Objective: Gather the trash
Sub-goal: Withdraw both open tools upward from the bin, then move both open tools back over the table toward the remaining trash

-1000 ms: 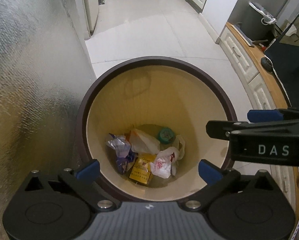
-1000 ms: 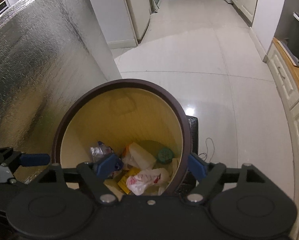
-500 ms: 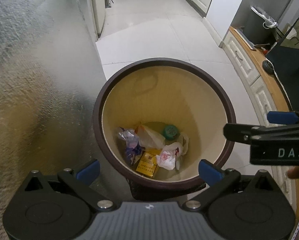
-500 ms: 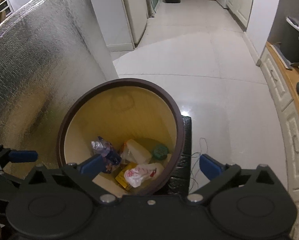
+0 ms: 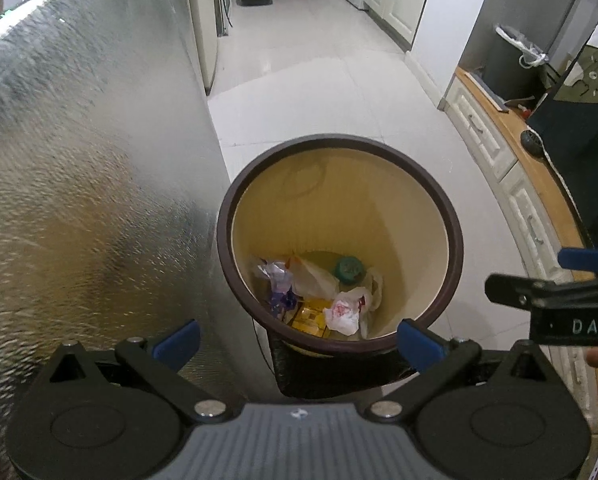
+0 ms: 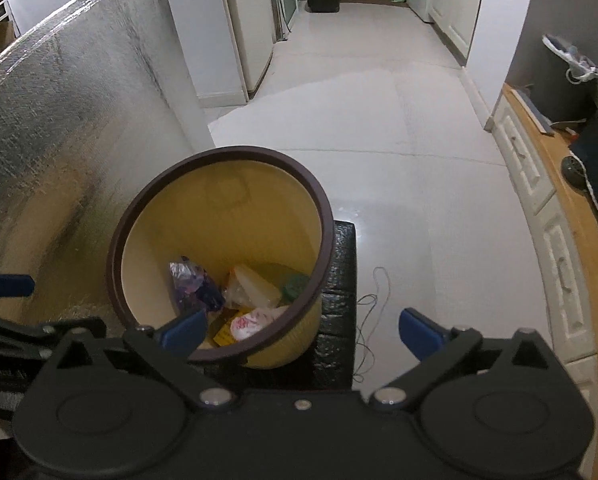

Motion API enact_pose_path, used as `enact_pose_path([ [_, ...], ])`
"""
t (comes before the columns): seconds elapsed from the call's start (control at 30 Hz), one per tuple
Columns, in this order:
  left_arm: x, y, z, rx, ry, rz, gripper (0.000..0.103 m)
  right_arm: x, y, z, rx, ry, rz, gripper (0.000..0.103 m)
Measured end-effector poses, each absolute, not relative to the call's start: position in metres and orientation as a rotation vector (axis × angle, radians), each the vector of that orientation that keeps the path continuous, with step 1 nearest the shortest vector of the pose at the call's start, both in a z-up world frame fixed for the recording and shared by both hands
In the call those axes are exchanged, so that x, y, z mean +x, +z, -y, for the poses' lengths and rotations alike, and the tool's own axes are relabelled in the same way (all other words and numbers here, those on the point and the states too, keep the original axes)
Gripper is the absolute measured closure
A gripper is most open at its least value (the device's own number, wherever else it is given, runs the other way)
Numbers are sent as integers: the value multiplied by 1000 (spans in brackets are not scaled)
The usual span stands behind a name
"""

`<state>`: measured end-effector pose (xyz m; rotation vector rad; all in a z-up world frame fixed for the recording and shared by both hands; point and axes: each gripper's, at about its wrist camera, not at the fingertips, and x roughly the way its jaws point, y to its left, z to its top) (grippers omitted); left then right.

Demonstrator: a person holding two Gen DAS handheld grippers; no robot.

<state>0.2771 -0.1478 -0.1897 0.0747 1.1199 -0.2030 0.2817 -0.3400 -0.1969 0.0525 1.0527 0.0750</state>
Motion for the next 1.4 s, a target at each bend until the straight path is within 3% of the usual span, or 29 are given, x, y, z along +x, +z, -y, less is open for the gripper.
enact_pose_path([
  [0.5, 232, -140, 146, 77, -280, -959, 0, 208, -158, 355, 85, -5, -934, 0],
  [0.97, 188, -61, 127, 61, -360, -704, 0, 160, -83, 352, 118, -50, -698, 0],
  [1.4, 168, 5, 68, 56, -293, -480, 0, 166, -8, 289, 89, 51, -464, 0],
])
